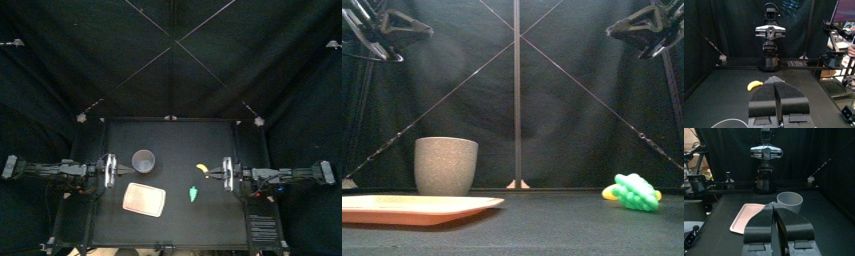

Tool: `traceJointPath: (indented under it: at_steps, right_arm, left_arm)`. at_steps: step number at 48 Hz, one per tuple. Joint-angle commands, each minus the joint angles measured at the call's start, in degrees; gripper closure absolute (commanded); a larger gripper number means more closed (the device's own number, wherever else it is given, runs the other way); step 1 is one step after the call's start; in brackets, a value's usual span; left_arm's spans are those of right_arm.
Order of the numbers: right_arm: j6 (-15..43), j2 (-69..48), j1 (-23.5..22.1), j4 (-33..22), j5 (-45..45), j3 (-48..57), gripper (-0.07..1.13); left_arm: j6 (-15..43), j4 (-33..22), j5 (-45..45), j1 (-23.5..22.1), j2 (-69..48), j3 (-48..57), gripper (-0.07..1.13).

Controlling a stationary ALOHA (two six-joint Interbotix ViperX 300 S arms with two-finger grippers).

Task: Pick the green grapes then place it in the grey bowl
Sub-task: Pick the green grapes

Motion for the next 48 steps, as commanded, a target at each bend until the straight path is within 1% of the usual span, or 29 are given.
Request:
traceJointPath:
  at_steps: [1,5,9,14,18,23,25,26,29,33,36,39,43,48]
  right_arm:
    - [0.4,1.2,0.2,1.0,0.3,0.1,1.01]
    - [2.0,2.0,-0.1,3.4,2.1,0.2,1.0]
    - [4.1,3.3,-0.6,7.0,5.4,0.0,1.0]
    - [8.2,5.4,-1.0,13.0,10.3,-0.6,0.96]
    - [12.2,6.8,-0.8,18.4,13.3,-1.1,0.88]
    - [17.6,8.6,-0.7,23.6,17.1,-1.1,0.69]
    - [19.3,9.3,-0.6,24.6,18.3,-1.1,0.6]
    - [20.7,9.9,-0.6,25.0,18.9,-1.1,0.53]
    - [23.3,11.2,-0.2,25.0,19.4,-1.1,0.39]
    - [26.5,12.8,1.1,25.1,19.4,-1.2,0.24]
    - [28.9,14.3,2.3,25.4,19.3,-1.6,0.16]
    - [31.6,15.8,3.6,25.5,19.3,-2.3,0.12]
    - [36.0,17.8,5.4,25.8,19.3,-3.2,0.11]
    - [41.2,20.0,6.4,26.1,19.3,-3.5,0.11]
  left_arm:
    - [0.2,0.1,3.0,0.2,0.5,-1.8,0.98]
    - [0.1,0.0,5.6,0.2,0.5,-2.3,0.98]
    - [0.2,0.2,8.5,0.2,0.4,-2.8,0.98]
    - [0.2,0.1,11.8,0.5,0.4,-3.4,0.98]
    - [0.2,0.1,12.8,0.9,0.3,-3.3,0.98]
    - [0.2,0.0,13.5,1.2,0.4,-3.1,0.98]
    - [0.2,0.0,13.5,1.3,0.4,-2.9,0.98]
    - [0.2,0.0,13.5,1.3,0.3,-2.8,0.98]
    - [0.2,0.0,13.5,1.6,0.4,-2.5,0.98]
    - [0.2,0.0,13.5,2.1,0.4,-2.4,0.98]
    - [0.2,0.0,13.5,2.6,0.3,-2.2,0.98]
    - [0.2,0.0,13.5,3.3,0.3,-2.1,0.98]
    - [0.3,0.0,13.5,4.0,0.4,-2.0,0.98]
    - [0.3,0.1,13.5,4.9,0.3,-2.0,0.98]
